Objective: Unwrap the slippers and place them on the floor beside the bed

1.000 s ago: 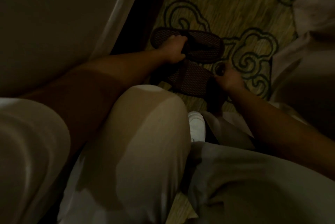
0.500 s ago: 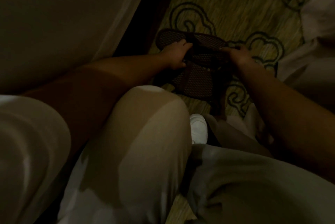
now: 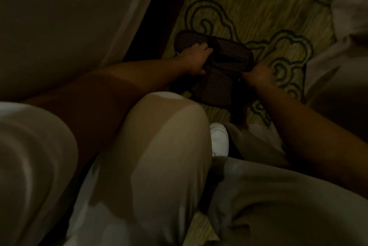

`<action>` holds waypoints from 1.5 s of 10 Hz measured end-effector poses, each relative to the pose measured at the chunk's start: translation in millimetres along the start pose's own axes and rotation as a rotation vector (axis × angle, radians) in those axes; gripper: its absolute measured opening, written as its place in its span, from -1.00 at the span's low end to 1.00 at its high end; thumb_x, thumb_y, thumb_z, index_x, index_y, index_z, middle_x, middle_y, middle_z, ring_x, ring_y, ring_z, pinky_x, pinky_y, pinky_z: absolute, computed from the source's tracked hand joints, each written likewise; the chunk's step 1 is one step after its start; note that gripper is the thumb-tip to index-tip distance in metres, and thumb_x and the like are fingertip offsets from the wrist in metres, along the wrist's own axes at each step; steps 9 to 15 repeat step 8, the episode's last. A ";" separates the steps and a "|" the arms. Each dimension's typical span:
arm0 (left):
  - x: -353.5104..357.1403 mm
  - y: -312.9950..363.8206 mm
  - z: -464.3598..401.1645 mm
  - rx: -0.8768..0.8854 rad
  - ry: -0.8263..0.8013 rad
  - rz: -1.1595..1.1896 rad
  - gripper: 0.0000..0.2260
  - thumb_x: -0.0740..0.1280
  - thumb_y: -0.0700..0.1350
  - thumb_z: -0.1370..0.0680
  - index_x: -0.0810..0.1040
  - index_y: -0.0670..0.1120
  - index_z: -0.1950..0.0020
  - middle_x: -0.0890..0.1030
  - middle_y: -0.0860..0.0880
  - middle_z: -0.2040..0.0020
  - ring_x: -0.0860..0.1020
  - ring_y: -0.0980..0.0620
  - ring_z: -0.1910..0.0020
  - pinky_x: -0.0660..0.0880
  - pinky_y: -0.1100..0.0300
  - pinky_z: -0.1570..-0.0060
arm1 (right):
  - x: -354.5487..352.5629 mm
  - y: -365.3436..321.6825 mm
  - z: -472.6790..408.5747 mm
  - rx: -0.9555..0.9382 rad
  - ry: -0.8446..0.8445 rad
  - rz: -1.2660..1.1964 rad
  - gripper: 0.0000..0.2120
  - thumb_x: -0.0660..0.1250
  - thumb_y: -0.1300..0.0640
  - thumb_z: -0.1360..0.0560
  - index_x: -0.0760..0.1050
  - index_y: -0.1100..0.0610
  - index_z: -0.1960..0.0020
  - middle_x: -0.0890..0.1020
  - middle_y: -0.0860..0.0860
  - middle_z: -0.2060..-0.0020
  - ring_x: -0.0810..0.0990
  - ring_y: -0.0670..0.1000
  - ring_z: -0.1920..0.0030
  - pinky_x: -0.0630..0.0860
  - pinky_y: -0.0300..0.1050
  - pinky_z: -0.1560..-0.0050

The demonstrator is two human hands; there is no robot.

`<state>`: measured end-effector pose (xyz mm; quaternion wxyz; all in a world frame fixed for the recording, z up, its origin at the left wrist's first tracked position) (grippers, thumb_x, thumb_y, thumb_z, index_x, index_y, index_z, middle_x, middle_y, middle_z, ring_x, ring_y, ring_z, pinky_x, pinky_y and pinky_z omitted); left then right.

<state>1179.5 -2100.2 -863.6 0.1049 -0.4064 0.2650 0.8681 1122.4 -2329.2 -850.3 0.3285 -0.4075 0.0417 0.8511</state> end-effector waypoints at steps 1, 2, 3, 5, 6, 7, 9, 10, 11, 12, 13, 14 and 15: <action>-0.6 -1.2 0.6 -0.012 0.010 -0.041 -0.20 0.50 0.11 -0.47 0.23 -0.11 -0.59 0.34 -0.23 -0.48 0.37 -0.27 -0.40 0.41 -0.11 -0.33 | 16.7 1.7 4.5 -0.053 -0.307 0.191 -0.32 0.33 -0.04 -0.61 0.19 0.18 -0.61 0.26 0.19 -0.58 0.29 0.18 -0.55 0.27 0.02 -0.52; -4.7 -7.4 3.4 -0.042 -0.008 -0.098 -0.16 0.50 0.16 -0.46 0.18 -0.04 -0.62 0.32 -0.23 -0.50 0.31 -0.27 -0.46 0.35 -0.15 -0.38 | 27.2 13.6 11.0 -0.051 -0.343 0.195 -0.35 0.40 0.02 -0.58 0.27 0.22 -0.57 0.34 0.21 -0.54 0.36 0.20 -0.51 0.32 0.00 -0.49; -3.8 -9.2 6.9 -0.058 -0.030 -0.136 -0.15 0.48 0.15 -0.48 0.12 -0.01 -0.64 0.29 -0.23 -0.53 0.28 -0.27 -0.48 0.31 -0.18 -0.39 | 25.3 24.4 10.8 -0.050 -0.251 0.186 -0.45 0.48 0.01 -0.51 0.49 0.26 -0.40 0.53 0.26 -0.39 0.53 0.22 -0.36 0.45 -0.06 -0.28; -7.3 -6.5 13.5 -0.039 -0.057 -0.180 -0.14 0.48 0.13 -0.49 0.08 -0.02 -0.65 0.28 -0.26 -0.52 0.29 -0.29 -0.47 0.33 -0.16 -0.38 | 14.4 18.6 17.3 -0.028 -0.211 0.242 -0.43 0.48 -0.06 -0.49 0.50 0.25 -0.38 0.57 0.26 -0.32 0.57 0.23 -0.29 0.44 -0.12 -0.08; -5.9 -2.0 14.0 -0.057 -0.042 -0.240 -0.15 0.49 0.12 -0.48 0.12 -0.05 -0.63 0.33 -0.24 -0.50 0.32 -0.27 -0.46 0.30 -0.19 -0.38 | 14.0 16.9 25.4 -0.034 -0.116 0.310 -0.39 0.47 -0.11 -0.47 0.47 0.19 -0.41 0.56 0.23 -0.35 0.56 0.23 -0.32 0.50 0.05 -0.29; -18.1 2.6 16.0 -0.084 -0.029 -0.291 -0.16 0.50 0.14 -0.45 0.17 -0.08 -0.60 0.38 -0.23 -0.49 0.34 -0.26 -0.46 0.27 -0.23 -0.39 | 4.4 2.8 29.4 -0.062 -0.101 0.427 -0.44 0.42 -0.14 -0.51 0.50 0.19 -0.37 0.57 0.22 -0.33 0.57 0.21 -0.31 0.50 0.05 -0.27; -23.3 -1.2 16.3 -0.113 -0.029 -0.270 -0.09 0.54 0.17 -0.40 0.17 -0.09 -0.59 0.37 -0.22 -0.49 0.34 -0.25 -0.46 0.29 -0.21 -0.39 | -13.3 -18.1 27.7 -0.090 -0.144 0.385 -0.38 0.40 -0.21 -0.50 0.49 0.17 -0.40 0.56 0.22 -0.35 0.57 0.21 -0.33 0.51 0.05 -0.28; -23.3 -1.2 16.3 -0.113 -0.029 -0.270 -0.09 0.54 0.17 -0.40 0.17 -0.09 -0.59 0.37 -0.22 -0.49 0.34 -0.25 -0.46 0.29 -0.21 -0.39 | -13.3 -18.1 27.7 -0.090 -0.144 0.385 -0.38 0.40 -0.21 -0.50 0.49 0.17 -0.40 0.56 0.22 -0.35 0.57 0.21 -0.33 0.51 0.05 -0.28; -23.3 -1.2 16.3 -0.113 -0.029 -0.270 -0.09 0.54 0.17 -0.40 0.17 -0.09 -0.59 0.37 -0.22 -0.49 0.34 -0.25 -0.46 0.29 -0.21 -0.39 | -13.3 -18.1 27.7 -0.090 -0.144 0.385 -0.38 0.40 -0.21 -0.50 0.49 0.17 -0.40 0.56 0.22 -0.35 0.57 0.21 -0.33 0.51 0.05 -0.28; -23.3 -1.2 16.3 -0.113 -0.029 -0.270 -0.09 0.54 0.17 -0.40 0.17 -0.09 -0.59 0.37 -0.22 -0.49 0.34 -0.25 -0.46 0.29 -0.21 -0.39 | -13.3 -18.1 27.7 -0.090 -0.144 0.385 -0.38 0.40 -0.21 -0.50 0.49 0.17 -0.40 0.56 0.22 -0.35 0.57 0.21 -0.33 0.51 0.05 -0.28; -23.3 -1.2 16.3 -0.113 -0.029 -0.270 -0.09 0.54 0.17 -0.40 0.17 -0.09 -0.59 0.37 -0.22 -0.49 0.34 -0.25 -0.46 0.29 -0.21 -0.39 | -13.3 -18.1 27.7 -0.090 -0.144 0.385 -0.38 0.40 -0.21 -0.50 0.49 0.17 -0.40 0.56 0.22 -0.35 0.57 0.21 -0.33 0.51 0.05 -0.28; -23.3 -1.2 16.3 -0.113 -0.029 -0.270 -0.09 0.54 0.17 -0.40 0.17 -0.09 -0.59 0.37 -0.22 -0.49 0.34 -0.25 -0.46 0.29 -0.21 -0.39 | -13.3 -18.1 27.7 -0.090 -0.144 0.385 -0.38 0.40 -0.21 -0.50 0.49 0.17 -0.40 0.56 0.22 -0.35 0.57 0.21 -0.33 0.51 0.05 -0.28; -23.3 -1.2 16.3 -0.113 -0.029 -0.270 -0.09 0.54 0.17 -0.40 0.17 -0.09 -0.59 0.37 -0.22 -0.49 0.34 -0.25 -0.46 0.29 -0.21 -0.39 | -13.3 -18.1 27.7 -0.090 -0.144 0.385 -0.38 0.40 -0.21 -0.50 0.49 0.17 -0.40 0.56 0.22 -0.35 0.57 0.21 -0.33 0.51 0.05 -0.28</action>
Point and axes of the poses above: each hand's wrist, its own z-axis away from the middle knuckle, its own x-axis out of the palm, y = z × x, the point moved 3 cm from there along -z, towards the middle knuckle
